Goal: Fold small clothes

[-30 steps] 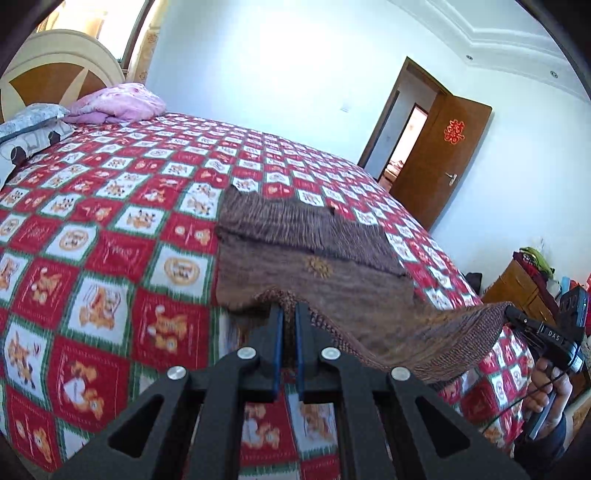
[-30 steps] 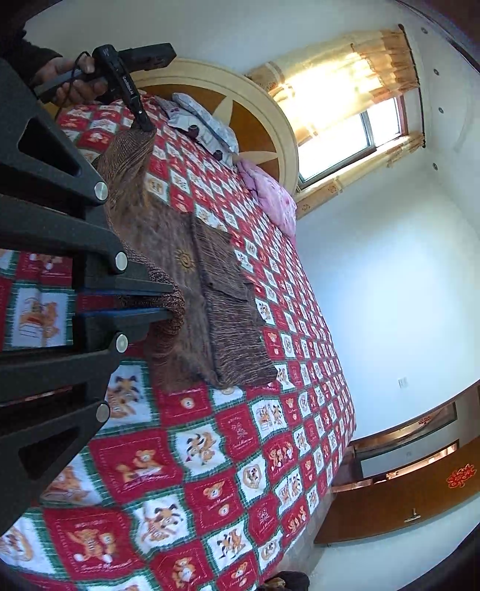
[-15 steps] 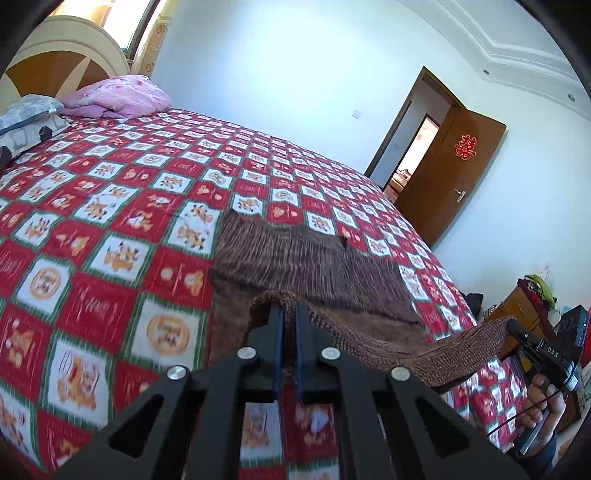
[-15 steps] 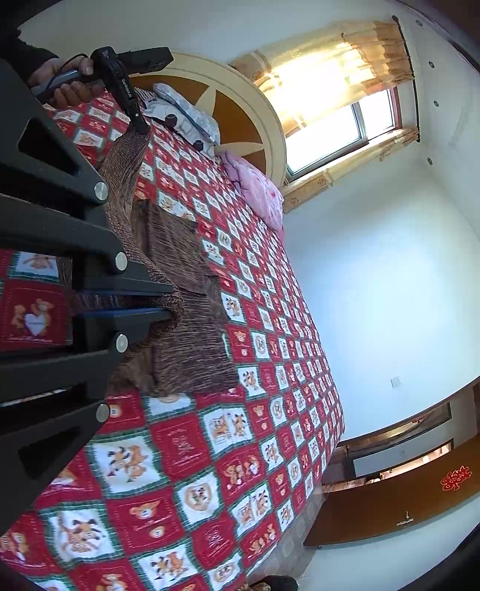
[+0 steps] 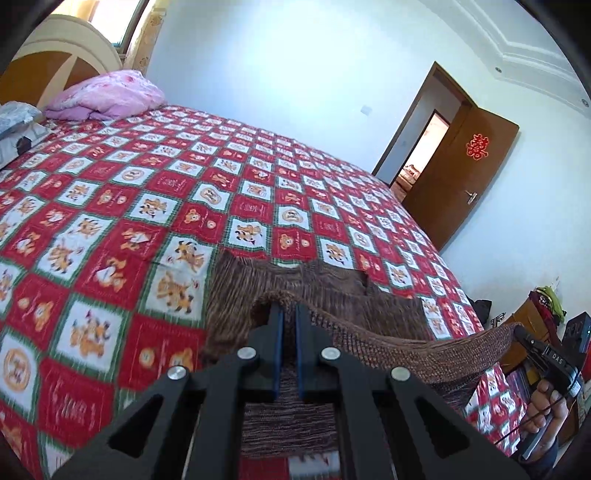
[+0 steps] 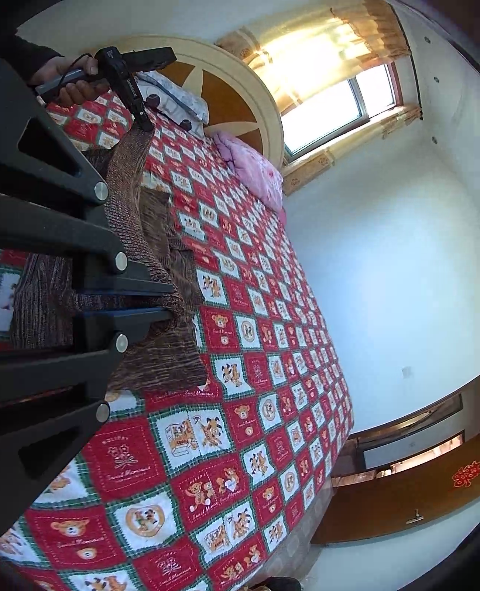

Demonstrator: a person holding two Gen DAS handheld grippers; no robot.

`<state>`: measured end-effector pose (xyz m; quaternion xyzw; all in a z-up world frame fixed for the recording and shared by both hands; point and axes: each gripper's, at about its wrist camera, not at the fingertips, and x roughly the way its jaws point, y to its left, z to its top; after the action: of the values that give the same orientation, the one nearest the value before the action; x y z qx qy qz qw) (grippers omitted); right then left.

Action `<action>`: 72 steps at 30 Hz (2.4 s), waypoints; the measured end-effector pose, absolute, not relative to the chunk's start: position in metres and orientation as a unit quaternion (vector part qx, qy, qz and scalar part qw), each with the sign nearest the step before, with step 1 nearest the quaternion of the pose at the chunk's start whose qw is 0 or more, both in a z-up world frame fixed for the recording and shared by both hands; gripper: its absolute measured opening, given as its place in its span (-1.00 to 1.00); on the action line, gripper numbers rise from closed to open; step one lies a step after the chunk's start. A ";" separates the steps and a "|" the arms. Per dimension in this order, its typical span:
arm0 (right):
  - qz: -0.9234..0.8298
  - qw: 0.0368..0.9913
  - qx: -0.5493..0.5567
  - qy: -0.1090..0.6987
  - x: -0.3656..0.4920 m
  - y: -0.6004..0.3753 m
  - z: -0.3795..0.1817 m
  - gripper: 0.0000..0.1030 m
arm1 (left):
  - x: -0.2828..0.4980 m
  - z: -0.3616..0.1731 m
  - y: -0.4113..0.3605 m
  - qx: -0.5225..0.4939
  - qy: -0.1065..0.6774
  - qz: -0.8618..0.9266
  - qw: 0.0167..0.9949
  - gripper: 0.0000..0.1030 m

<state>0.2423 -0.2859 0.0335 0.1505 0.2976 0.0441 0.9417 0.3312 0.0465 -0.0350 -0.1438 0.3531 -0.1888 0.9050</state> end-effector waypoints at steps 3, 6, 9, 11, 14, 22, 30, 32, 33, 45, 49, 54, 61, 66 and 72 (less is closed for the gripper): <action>0.028 0.937 0.151 0.314 0.275 -0.294 0.020 -0.92 | 0.360 -0.047 0.038 -0.138 0.369 -0.185 0.900 -0.88; 0.009 0.930 0.156 0.334 0.307 -0.305 0.001 -0.92 | 0.392 -0.062 0.029 -0.133 0.387 -0.175 0.896 -0.88; -0.008 0.920 0.160 0.356 0.337 -0.316 -0.019 -0.92 | 0.421 -0.081 0.022 -0.128 0.406 -0.166 0.890 -0.88; -0.020 0.915 0.161 0.369 0.356 -0.323 -0.032 -0.92 | 0.435 -0.093 0.016 -0.122 0.416 -0.164 0.886 -0.88; -0.040 0.906 0.159 0.390 0.385 -0.332 -0.055 -0.92 | 0.454 -0.111 0.008 -0.110 0.432 -0.156 0.882 -0.88; -0.070 0.894 0.169 0.410 0.429 -0.342 -0.088 -0.55 | 0.480 -0.132 0.012 -0.115 0.455 -0.123 0.874 -0.70; -0.035 0.912 0.034 0.408 0.388 -0.288 -0.061 0.09 | 0.436 -0.113 0.034 -0.046 0.411 -0.080 0.907 0.12; 0.003 0.895 -0.019 0.445 0.392 -0.254 -0.068 0.09 | 0.425 -0.120 0.023 0.015 0.411 -0.064 0.909 0.22; 0.026 0.876 -0.051 0.479 0.400 -0.232 -0.079 0.09 | 0.424 -0.124 0.015 0.043 0.411 -0.056 0.909 0.23; -0.051 0.913 -0.063 0.400 0.473 -0.219 -0.063 0.08 | 0.488 -0.112 0.033 0.041 0.397 0.098 0.911 0.22; -0.001 0.912 -0.090 0.401 0.437 -0.222 -0.070 0.08 | 0.466 -0.118 0.044 0.055 0.396 0.081 0.913 0.24; 0.000 0.909 -0.097 0.405 0.412 -0.250 -0.074 0.00 | 0.437 -0.118 0.018 0.070 0.391 0.015 0.918 0.25; 0.007 0.904 -0.109 0.413 0.418 -0.261 -0.070 -0.14 | 0.446 -0.107 -0.034 0.110 0.377 -0.066 0.917 0.32; 0.024 0.887 -0.138 0.439 0.434 -0.251 -0.093 -0.15 | 0.470 -0.131 -0.050 0.130 0.397 -0.061 0.907 0.24; 0.017 0.883 -0.180 0.433 0.436 -0.236 -0.099 -0.96 | 0.463 -0.142 -0.065 0.158 0.382 -0.089 0.906 -0.83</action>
<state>0.4365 -0.2357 -0.0991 -0.1802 0.4334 0.0170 0.8829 0.4625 -0.0647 -0.1422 0.1579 0.3824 -0.0891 0.9060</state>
